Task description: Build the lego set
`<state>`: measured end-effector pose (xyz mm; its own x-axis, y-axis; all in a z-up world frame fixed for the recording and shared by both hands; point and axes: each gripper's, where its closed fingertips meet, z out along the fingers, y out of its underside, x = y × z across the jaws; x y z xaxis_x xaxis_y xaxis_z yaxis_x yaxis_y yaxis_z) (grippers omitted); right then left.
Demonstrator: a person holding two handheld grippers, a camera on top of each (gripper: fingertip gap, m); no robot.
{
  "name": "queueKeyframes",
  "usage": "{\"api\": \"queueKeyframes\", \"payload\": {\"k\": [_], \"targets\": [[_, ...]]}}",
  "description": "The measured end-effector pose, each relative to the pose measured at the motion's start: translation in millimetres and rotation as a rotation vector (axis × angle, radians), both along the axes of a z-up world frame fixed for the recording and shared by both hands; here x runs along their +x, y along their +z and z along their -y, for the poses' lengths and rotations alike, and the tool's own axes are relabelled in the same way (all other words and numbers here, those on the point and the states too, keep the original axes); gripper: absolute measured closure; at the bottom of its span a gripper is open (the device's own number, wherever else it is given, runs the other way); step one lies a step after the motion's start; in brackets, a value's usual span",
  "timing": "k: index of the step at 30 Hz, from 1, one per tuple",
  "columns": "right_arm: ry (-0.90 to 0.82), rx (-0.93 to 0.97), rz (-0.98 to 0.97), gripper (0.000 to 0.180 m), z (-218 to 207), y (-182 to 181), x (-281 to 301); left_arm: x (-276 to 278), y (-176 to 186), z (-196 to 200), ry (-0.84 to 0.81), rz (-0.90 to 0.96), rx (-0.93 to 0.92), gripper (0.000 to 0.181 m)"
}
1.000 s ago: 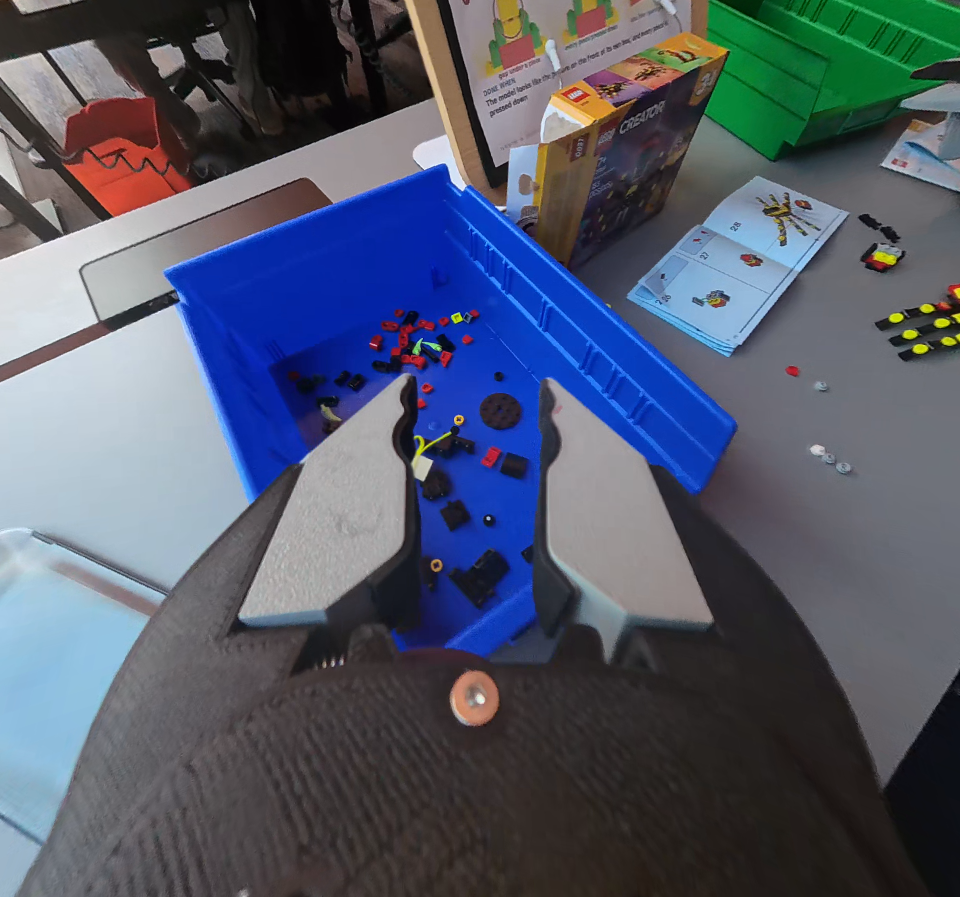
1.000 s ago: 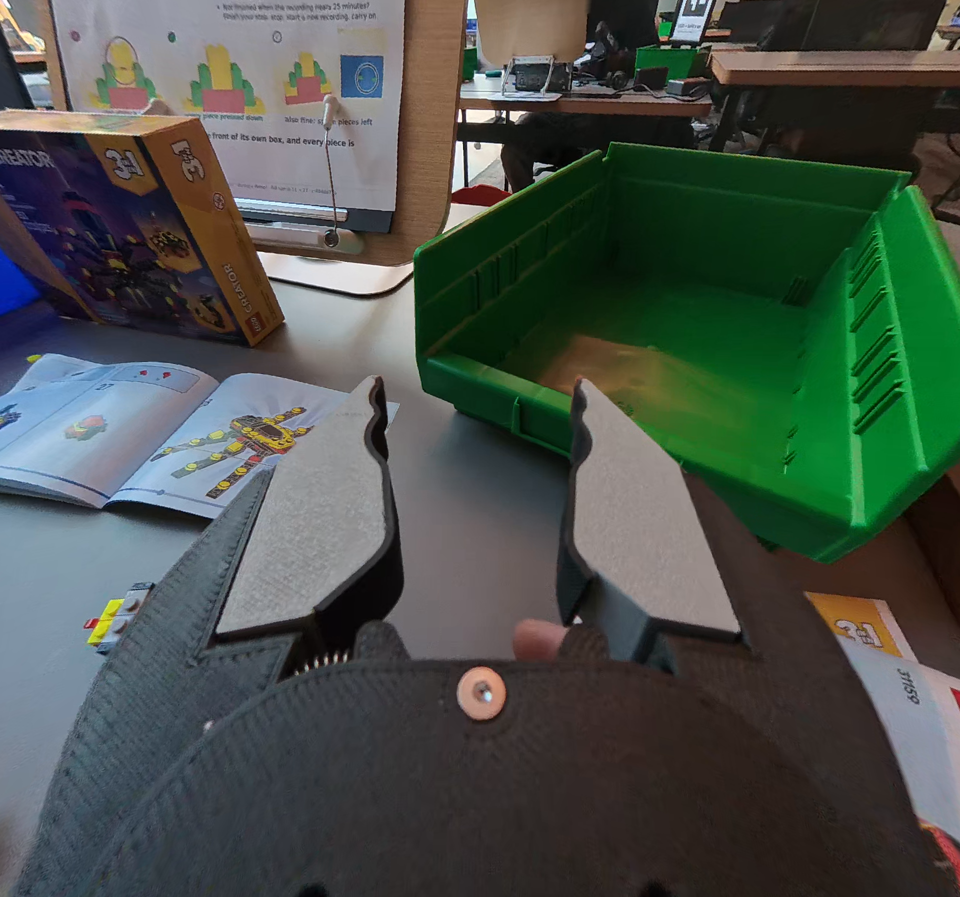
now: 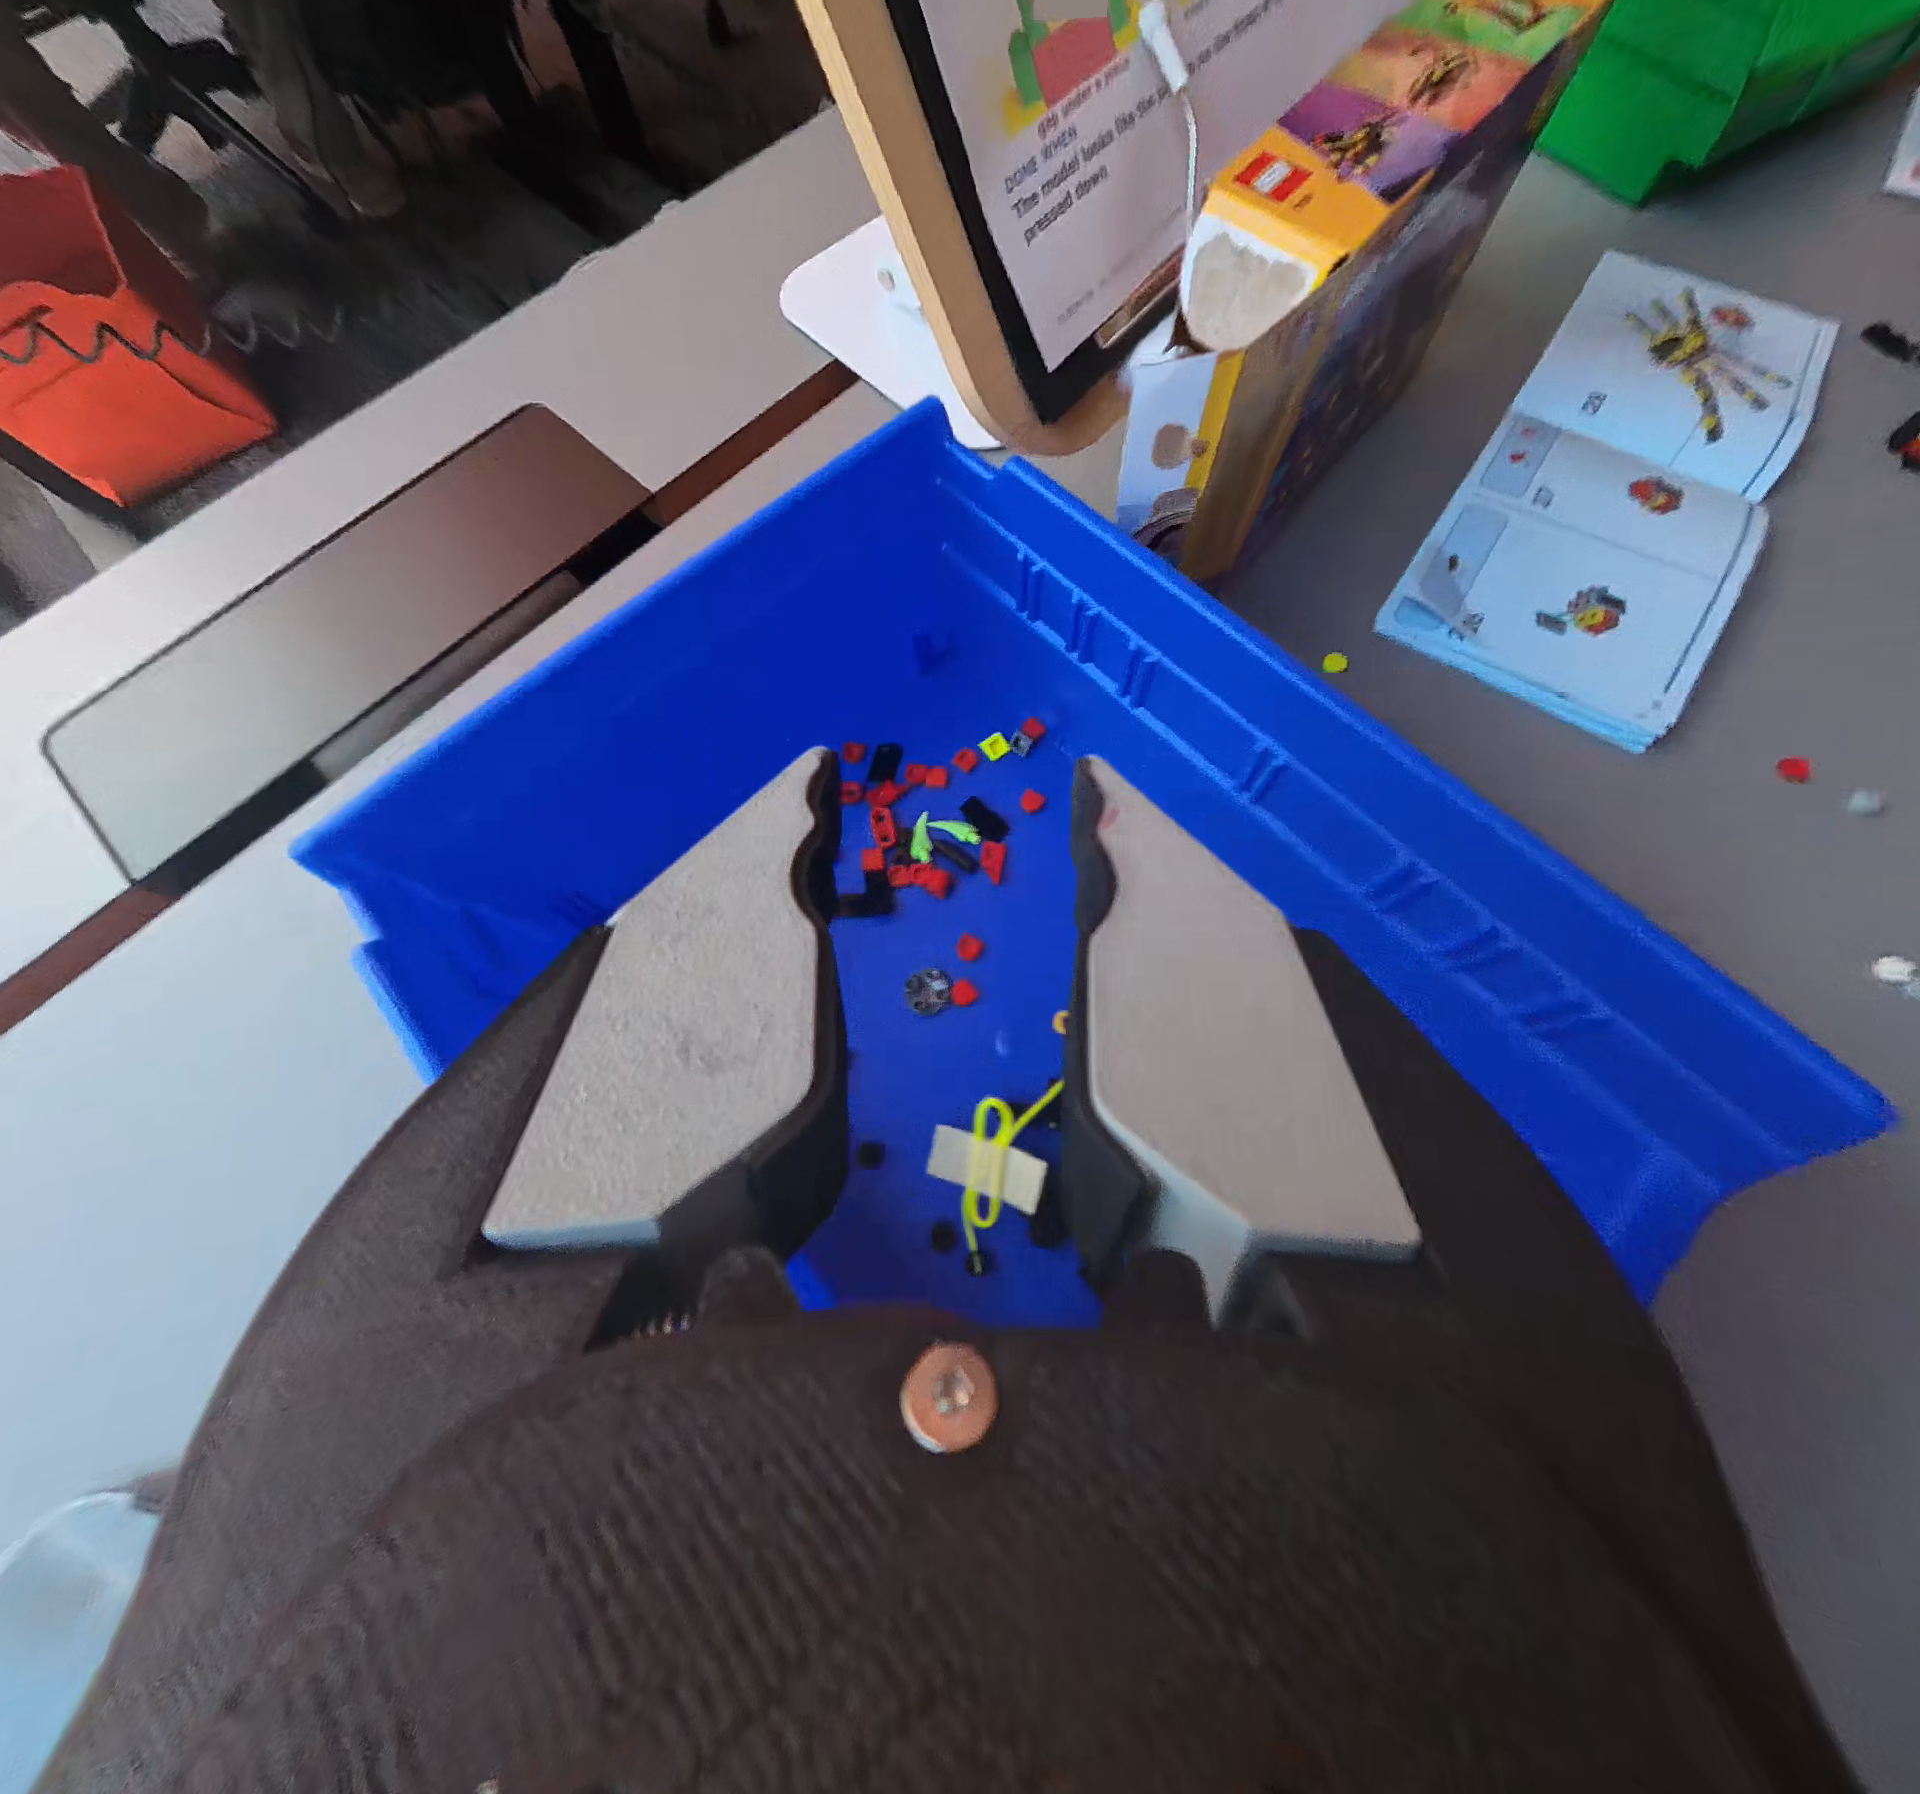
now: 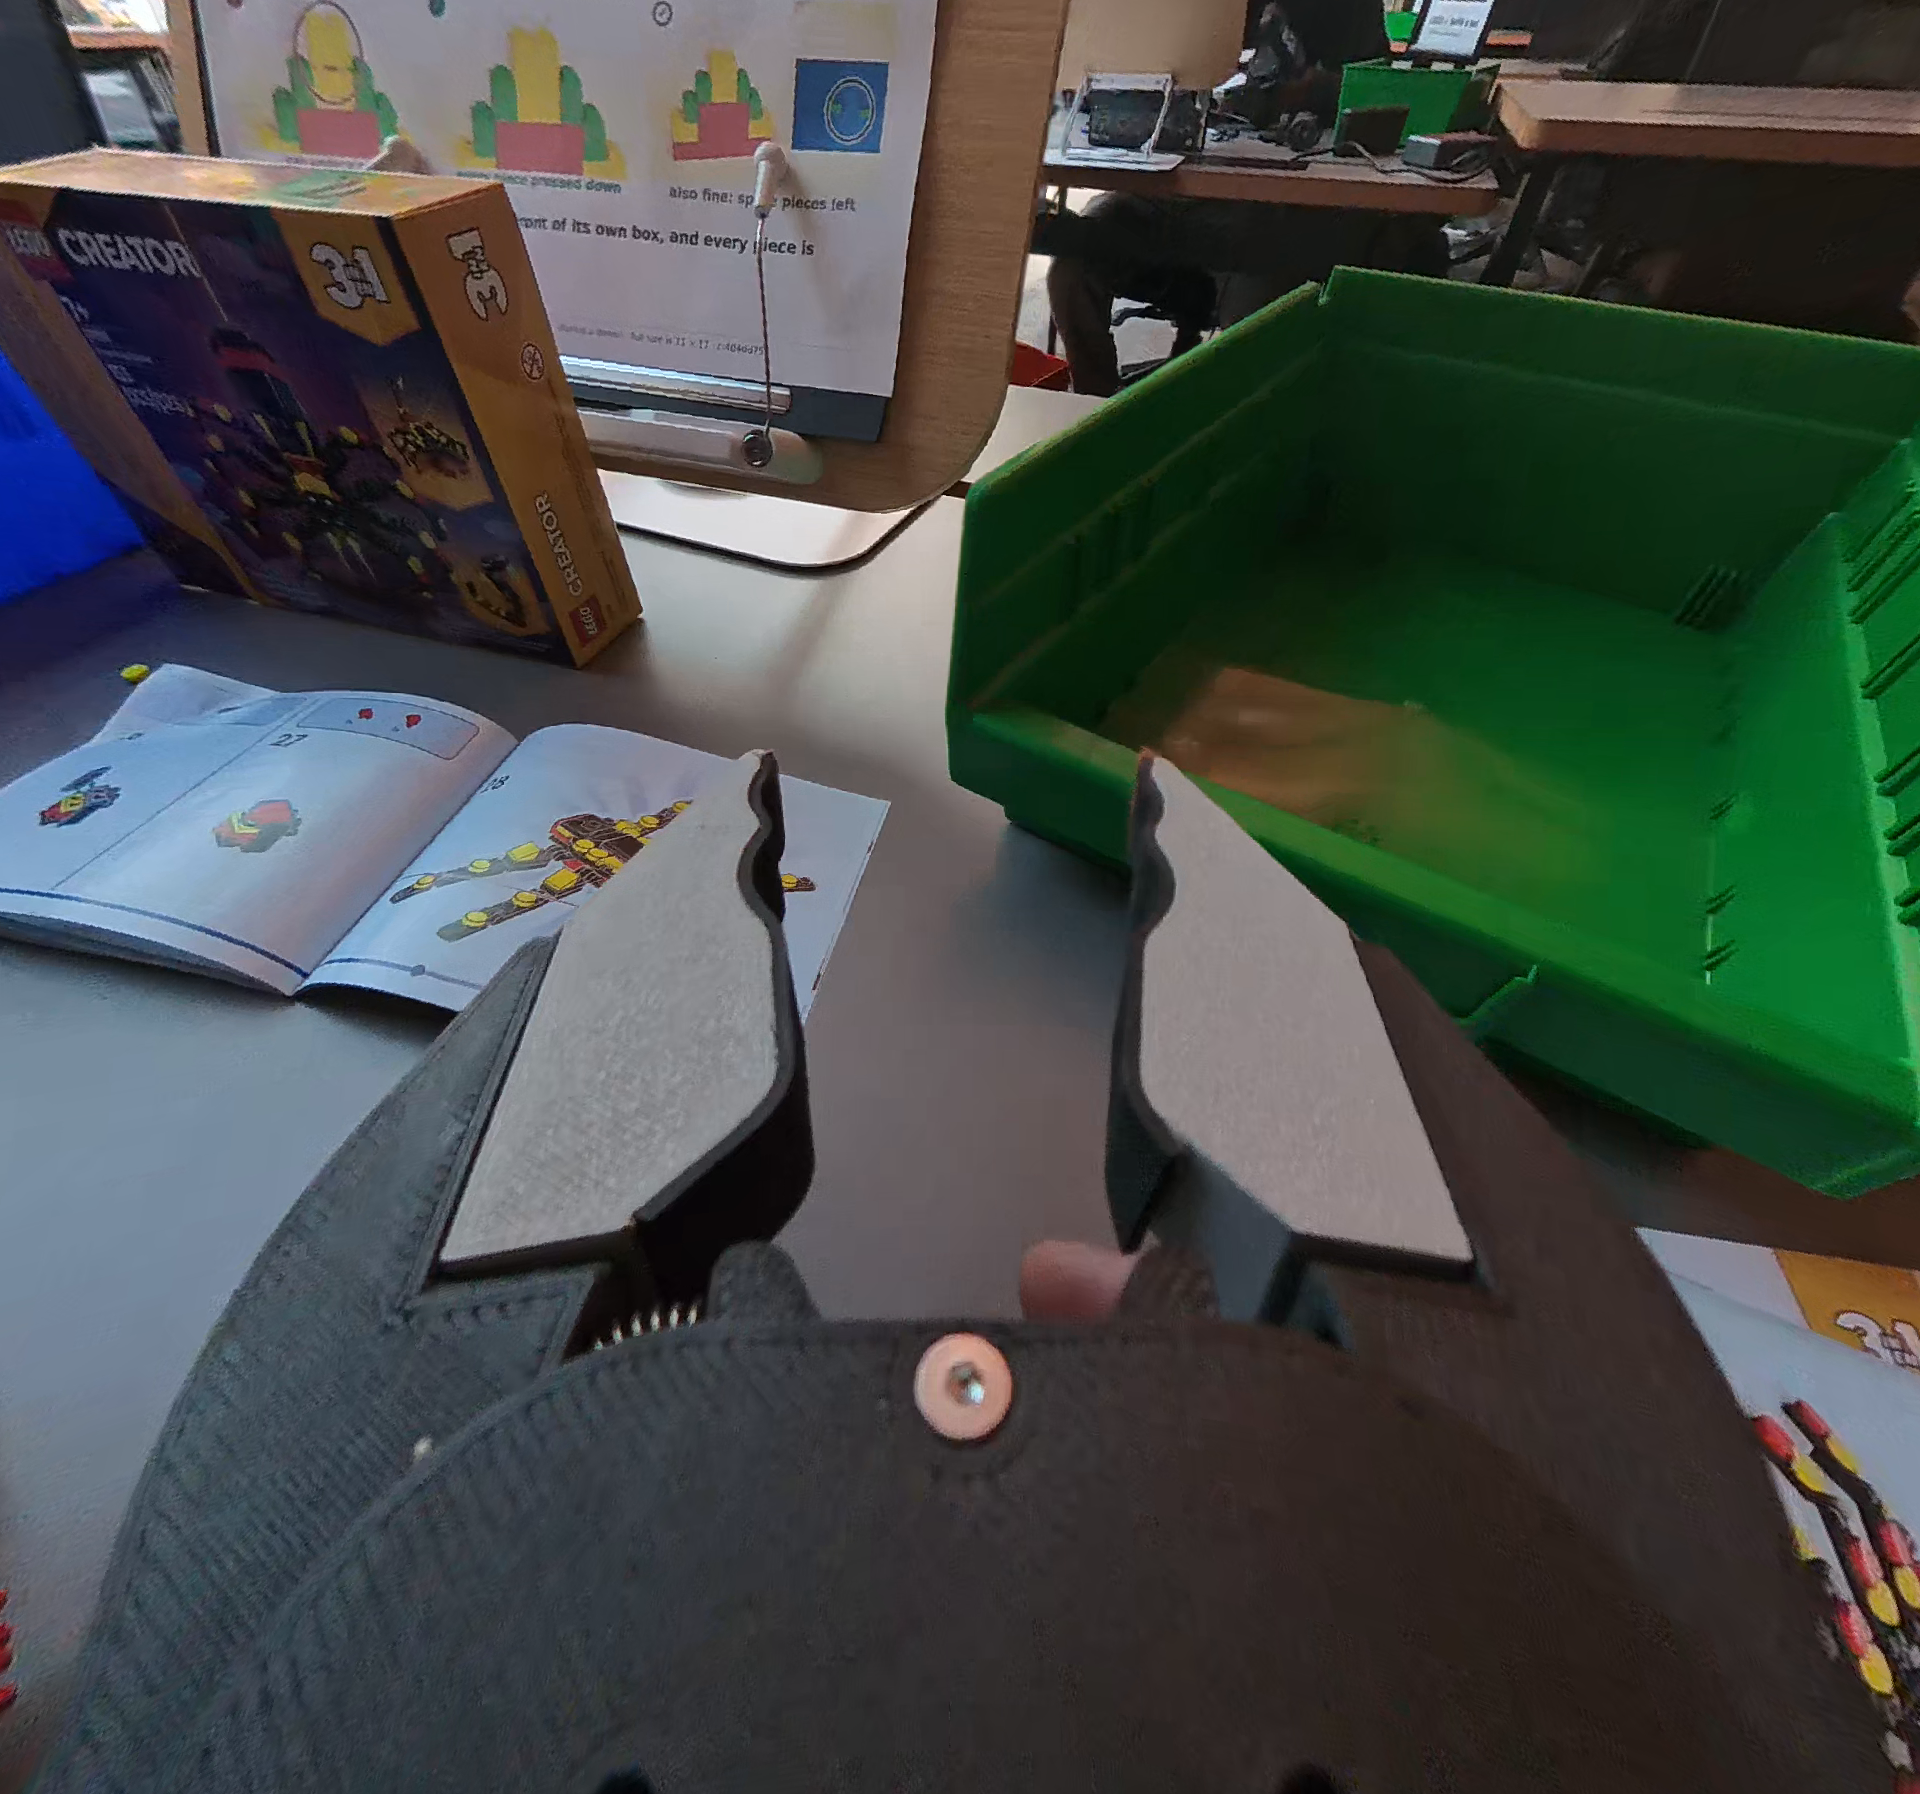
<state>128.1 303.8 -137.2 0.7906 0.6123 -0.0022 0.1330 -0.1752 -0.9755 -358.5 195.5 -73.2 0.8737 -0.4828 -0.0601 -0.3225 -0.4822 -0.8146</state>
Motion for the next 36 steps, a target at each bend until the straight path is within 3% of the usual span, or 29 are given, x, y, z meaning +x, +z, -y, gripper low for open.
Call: {"api": "queueKeyframes", "payload": {"k": [4, 11, 17, 21, 36], "targets": [[-0.027, 0.009, 0.005, 0.116, -1, 1, 3, -4, -17, -28, -0.097, -0.168, -0.074, 0.151], [-0.053, 0.008, 0.056, 0.118, -2, -4, 3, 6, -86, -53, -0.227, -0.255, -0.455, 0.162], [-0.056, 0.008, 0.047, 0.12, 2, -3, 3, -4, -123, -60, -0.27, -0.4, -0.509, 0.162], [-0.054, -0.001, 0.033, 0.12, 1, -3, 4, -7, -136, -60, -0.304, -0.457, -0.523, 0.164], [-0.034, -0.014, -0.014, 0.122, 3, 0, 5, -8, -132, -53, -0.337, -0.4, -0.592, 0.176]]}}
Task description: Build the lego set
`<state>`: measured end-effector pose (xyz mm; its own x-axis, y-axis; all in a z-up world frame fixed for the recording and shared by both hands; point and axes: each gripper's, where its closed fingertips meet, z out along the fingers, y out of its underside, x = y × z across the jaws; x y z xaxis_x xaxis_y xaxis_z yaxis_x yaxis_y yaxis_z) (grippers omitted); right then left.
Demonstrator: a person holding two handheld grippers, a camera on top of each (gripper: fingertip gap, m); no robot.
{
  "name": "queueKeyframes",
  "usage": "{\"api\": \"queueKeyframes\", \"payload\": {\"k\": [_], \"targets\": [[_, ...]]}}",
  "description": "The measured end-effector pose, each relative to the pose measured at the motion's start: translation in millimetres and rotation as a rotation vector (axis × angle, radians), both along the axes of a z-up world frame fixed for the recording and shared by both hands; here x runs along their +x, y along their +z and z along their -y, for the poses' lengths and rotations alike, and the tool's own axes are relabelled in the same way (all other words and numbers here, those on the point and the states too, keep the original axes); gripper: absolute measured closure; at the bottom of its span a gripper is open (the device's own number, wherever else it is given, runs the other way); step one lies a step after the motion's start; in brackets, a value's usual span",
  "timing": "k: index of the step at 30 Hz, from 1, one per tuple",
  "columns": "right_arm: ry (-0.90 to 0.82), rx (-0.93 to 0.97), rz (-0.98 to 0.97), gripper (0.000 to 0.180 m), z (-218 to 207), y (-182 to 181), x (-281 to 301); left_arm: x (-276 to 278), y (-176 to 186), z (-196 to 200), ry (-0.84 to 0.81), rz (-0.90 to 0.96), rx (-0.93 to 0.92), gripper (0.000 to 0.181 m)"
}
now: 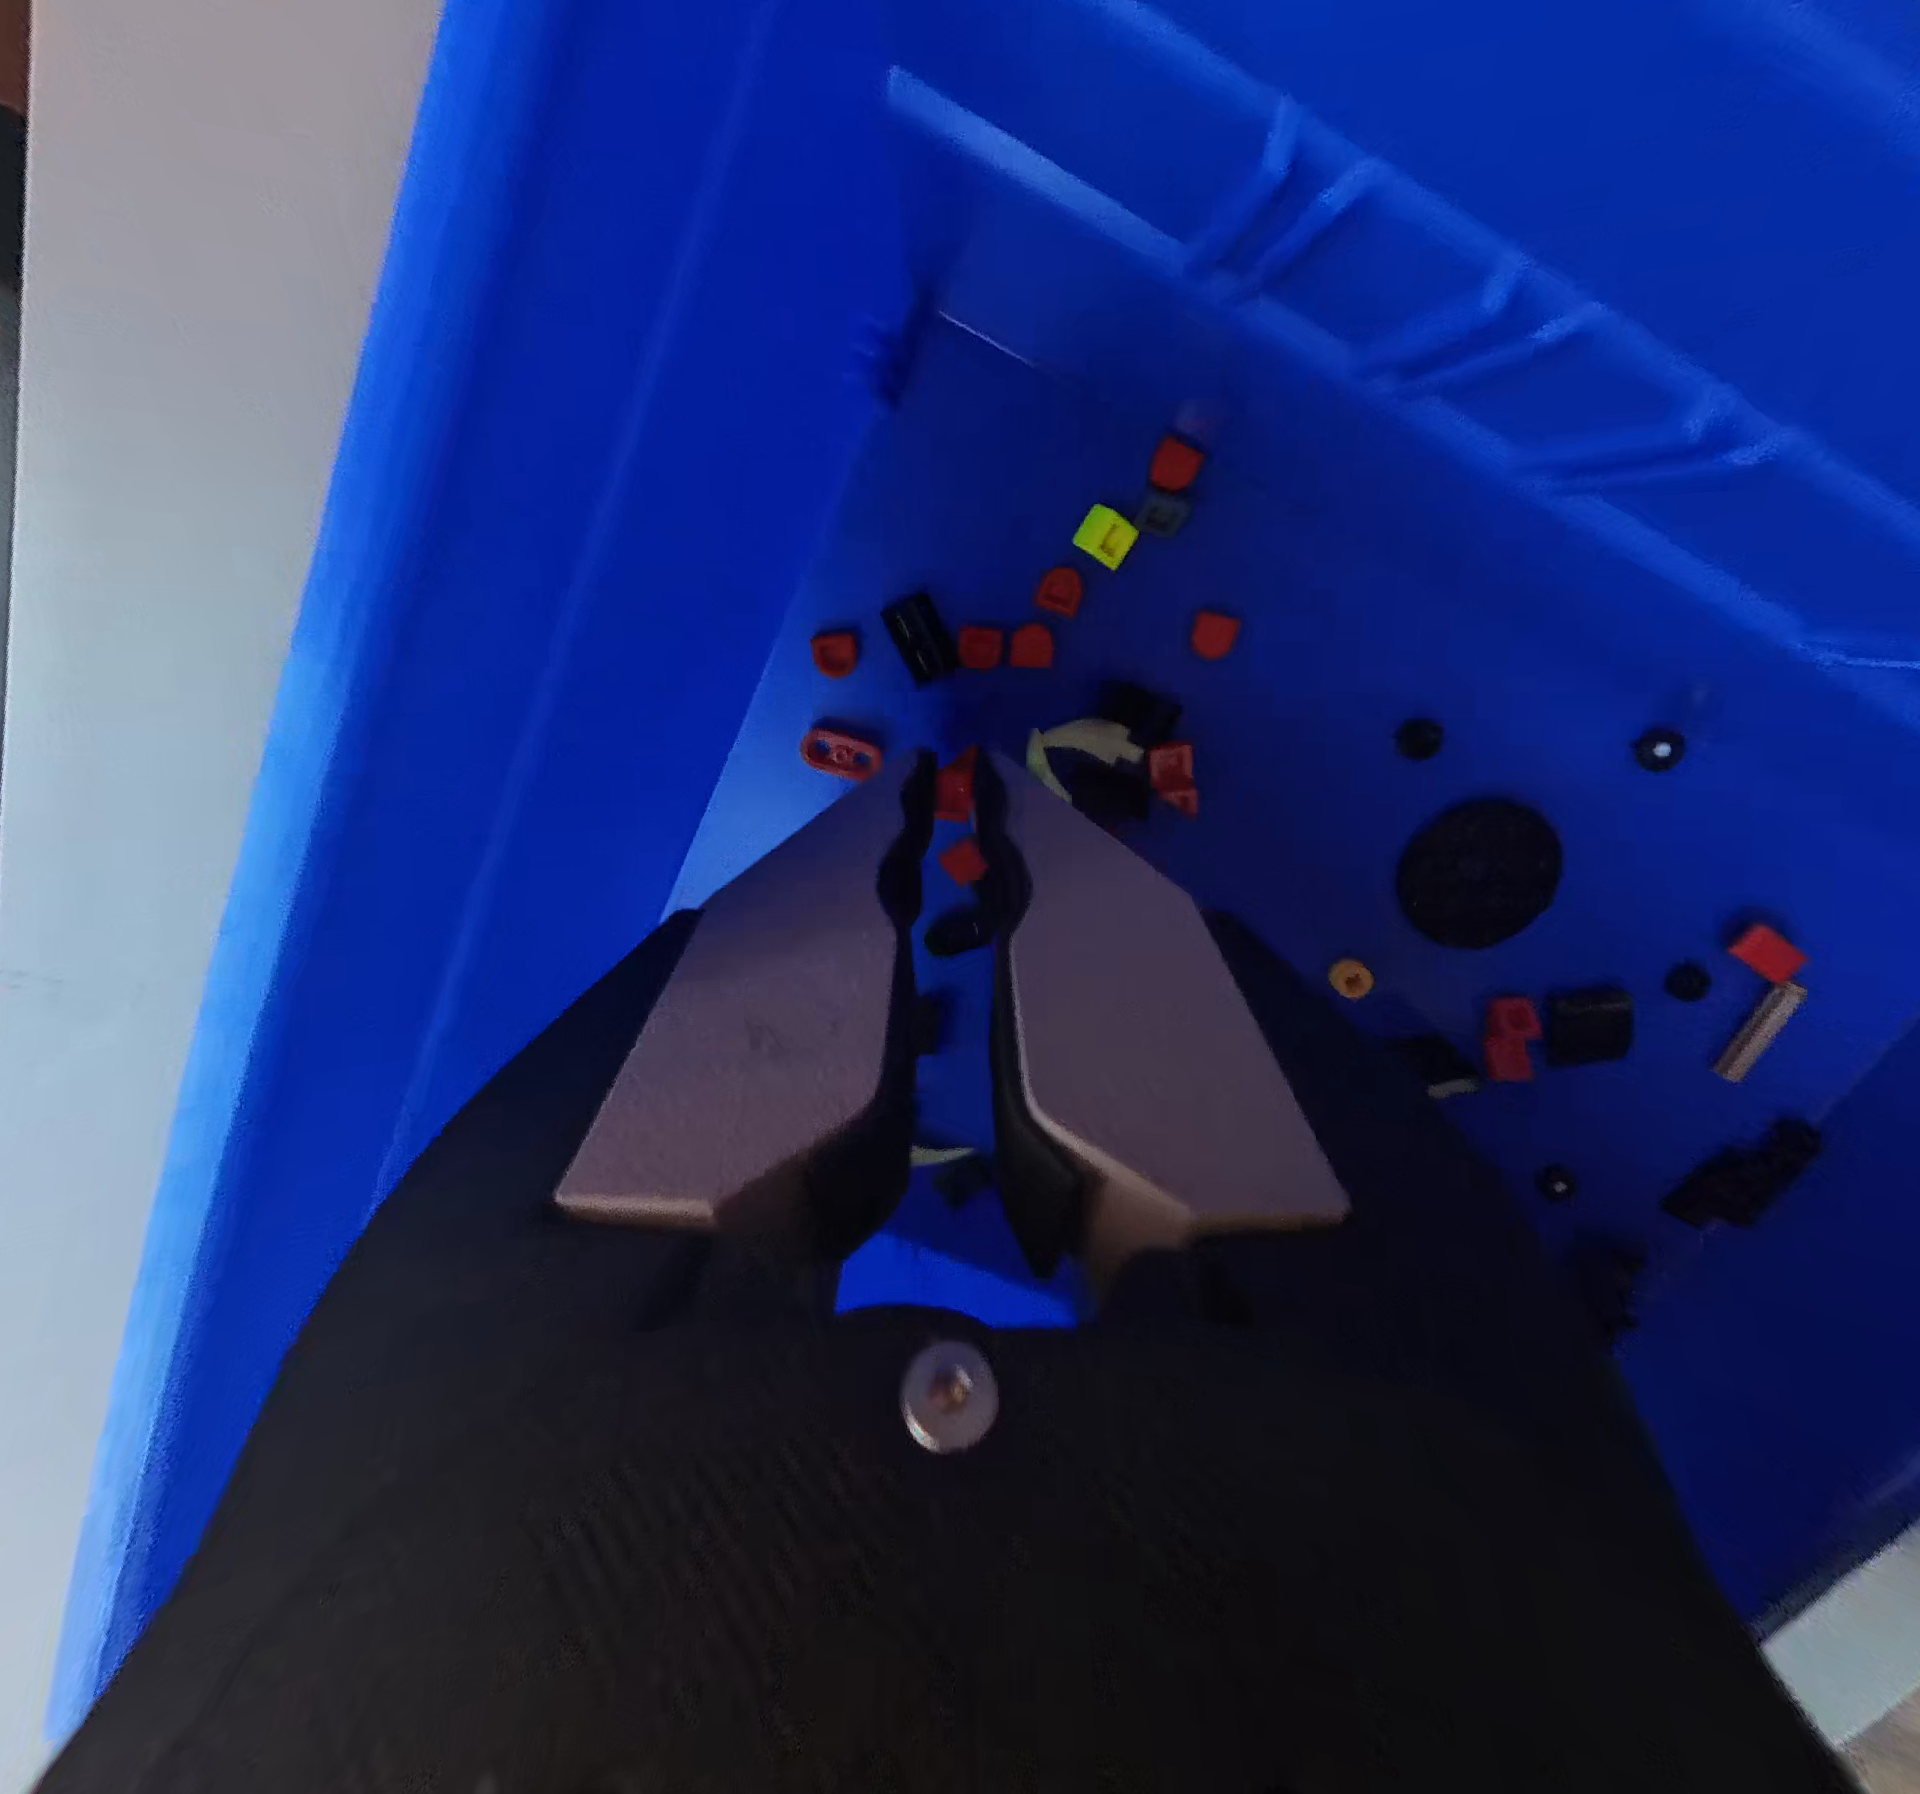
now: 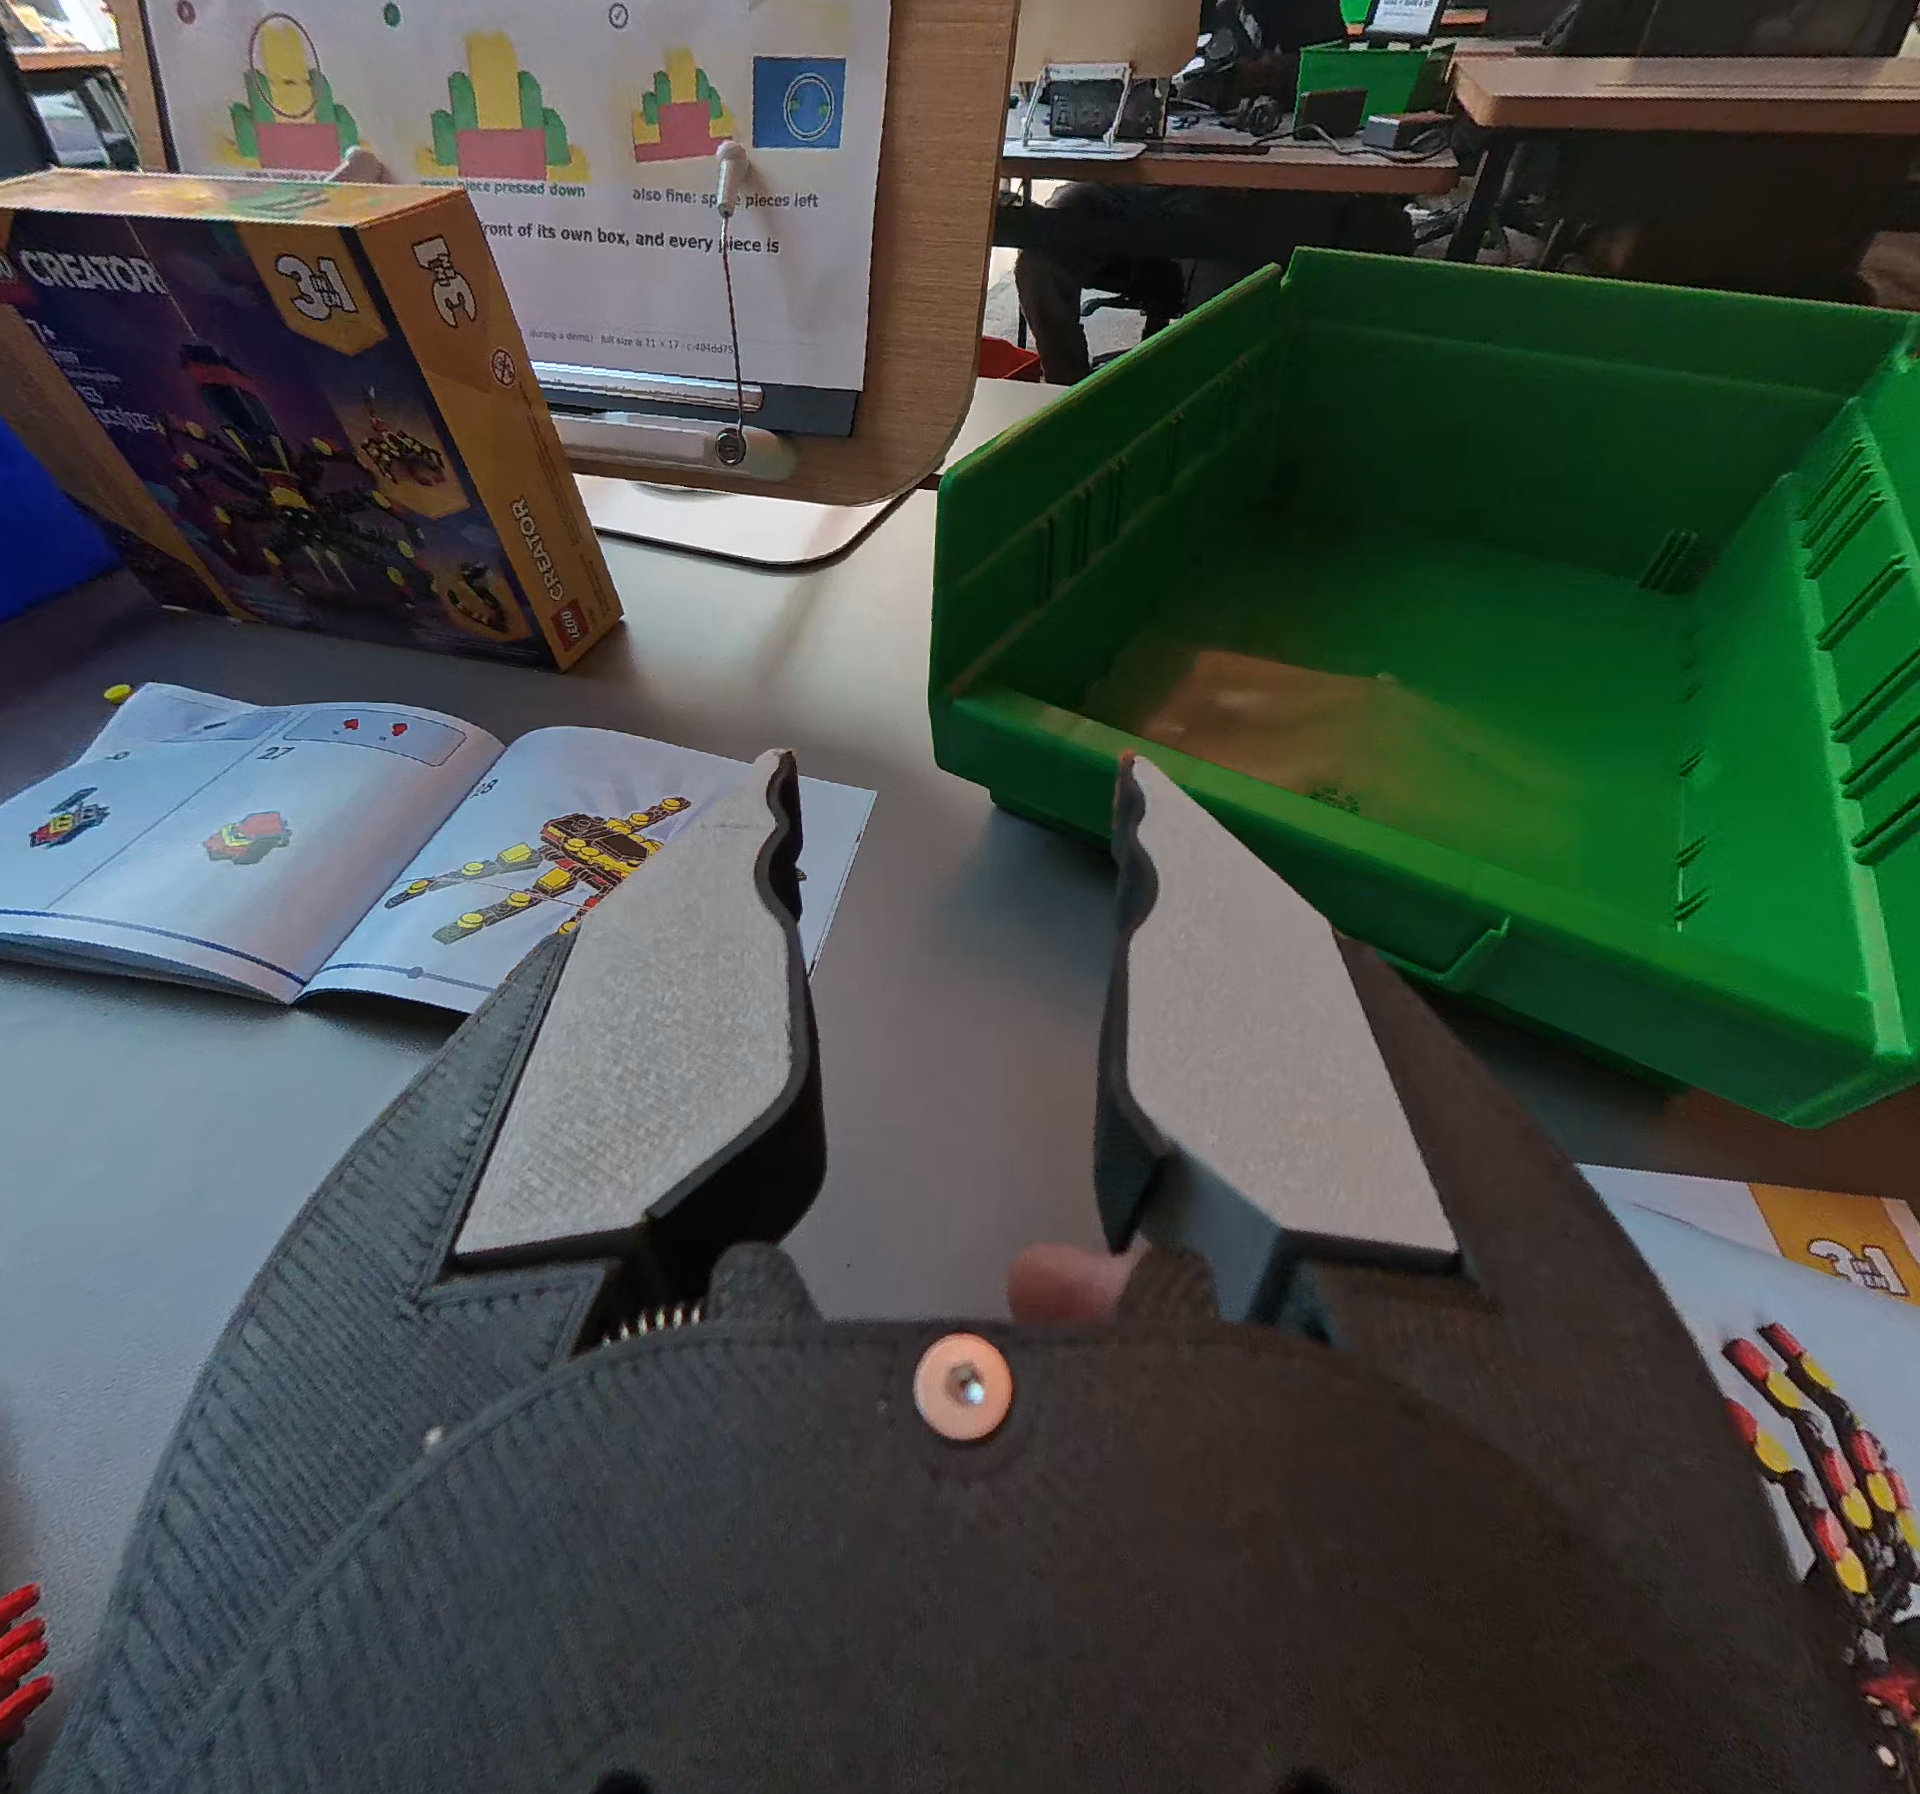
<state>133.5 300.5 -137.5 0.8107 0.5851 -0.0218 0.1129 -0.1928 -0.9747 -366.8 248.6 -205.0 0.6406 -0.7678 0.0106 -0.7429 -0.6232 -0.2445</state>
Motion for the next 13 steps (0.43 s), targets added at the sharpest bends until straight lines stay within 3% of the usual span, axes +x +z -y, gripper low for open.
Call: {"api": "queueKeyframes", "payload": {"k": [4, 7, 10, 13], "targets": [[-0.002, 0.016, -0.006, 0.123, 1, 4, 2, 10, 49, 8, 0.036, 0.217, 0.084, 0.176], [0.004, 0.061, -0.02, 0.124, 5, 19, 2, 46, 126, 36, -0.023, 0.668, 0.172, 0.177], [0.101, 0.095, -0.08, 0.124, 24, 46, -21, 68, 210, 93, -0.209, 1.154, 0.237, 0.177], [0.329, 0.085, -0.191, 0.127, 66, 78, -78, 68, 274, 160, -0.472, 1.538, 0.354, 0.178]]}}
